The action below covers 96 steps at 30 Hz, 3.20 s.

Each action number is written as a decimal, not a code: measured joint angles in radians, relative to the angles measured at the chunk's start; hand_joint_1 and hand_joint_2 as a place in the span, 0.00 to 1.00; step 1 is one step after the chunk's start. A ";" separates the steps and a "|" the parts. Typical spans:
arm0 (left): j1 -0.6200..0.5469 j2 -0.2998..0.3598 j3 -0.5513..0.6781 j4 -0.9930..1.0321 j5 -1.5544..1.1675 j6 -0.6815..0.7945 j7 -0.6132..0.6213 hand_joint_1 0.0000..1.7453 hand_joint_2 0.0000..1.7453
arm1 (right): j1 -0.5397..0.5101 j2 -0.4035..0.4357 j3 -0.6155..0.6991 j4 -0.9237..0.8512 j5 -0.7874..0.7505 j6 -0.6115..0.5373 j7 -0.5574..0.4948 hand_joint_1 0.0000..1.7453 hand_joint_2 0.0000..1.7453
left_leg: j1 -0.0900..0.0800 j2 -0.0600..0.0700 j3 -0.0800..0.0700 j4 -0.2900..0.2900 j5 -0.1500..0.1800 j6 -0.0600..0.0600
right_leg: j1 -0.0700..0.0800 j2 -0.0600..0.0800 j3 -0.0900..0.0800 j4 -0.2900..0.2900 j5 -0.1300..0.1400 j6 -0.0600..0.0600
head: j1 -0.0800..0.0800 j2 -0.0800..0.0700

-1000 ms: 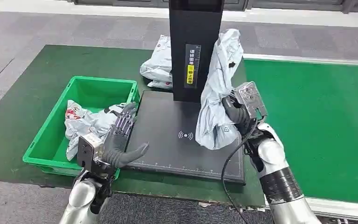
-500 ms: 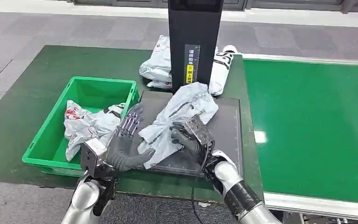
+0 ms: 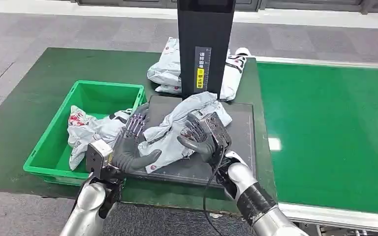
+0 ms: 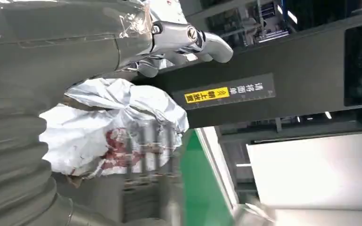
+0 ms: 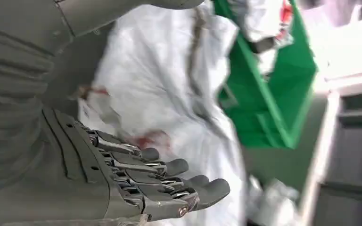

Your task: Moved the parcel from conveyor to table for the left to box.

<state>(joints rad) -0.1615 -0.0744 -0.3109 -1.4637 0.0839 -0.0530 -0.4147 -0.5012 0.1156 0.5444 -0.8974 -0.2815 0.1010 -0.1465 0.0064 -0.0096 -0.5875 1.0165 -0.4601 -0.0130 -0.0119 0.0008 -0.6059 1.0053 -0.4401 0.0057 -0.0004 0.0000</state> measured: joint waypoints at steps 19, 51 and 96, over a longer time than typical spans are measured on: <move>-0.054 0.009 0.010 0.088 -0.230 0.102 0.079 0.00 1.00 | 0.217 -0.076 -0.130 -0.738 0.121 -0.252 -0.174 0.00 1.00 | 0.000 0.000 0.000 0.000 0.000 0.000 | 0.000 0.000 0.000 -0.001 0.000 0.000 | 0.000 0.000; -0.615 -0.118 -0.285 0.976 -1.130 -0.038 0.402 1.00 1.00 | 0.386 0.046 -0.262 -0.852 0.182 -0.233 -0.088 0.00 1.00 | 0.000 0.003 0.001 0.000 0.001 0.000 | 0.000 0.003 0.000 -0.001 0.003 0.000 | 0.000 0.000; -0.340 0.043 0.045 0.136 -1.015 0.637 0.465 1.00 1.00 | 0.501 0.029 -0.291 -0.936 0.194 -0.372 -0.116 0.00 1.00 | 0.000 0.004 0.003 -0.001 0.000 -0.001 | 0.000 0.004 0.002 0.000 0.001 -0.002 | 0.000 0.000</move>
<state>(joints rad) -0.5014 -0.0309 -0.2663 -1.3280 -0.9308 0.5837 0.0507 0.0003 0.1450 0.2529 -1.8334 -0.0870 -0.2712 -0.2625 0.0065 -0.0055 -0.5847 1.0158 -0.4597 -0.0141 -0.0120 0.0046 -0.6043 1.0054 -0.4387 0.0041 0.0000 0.0000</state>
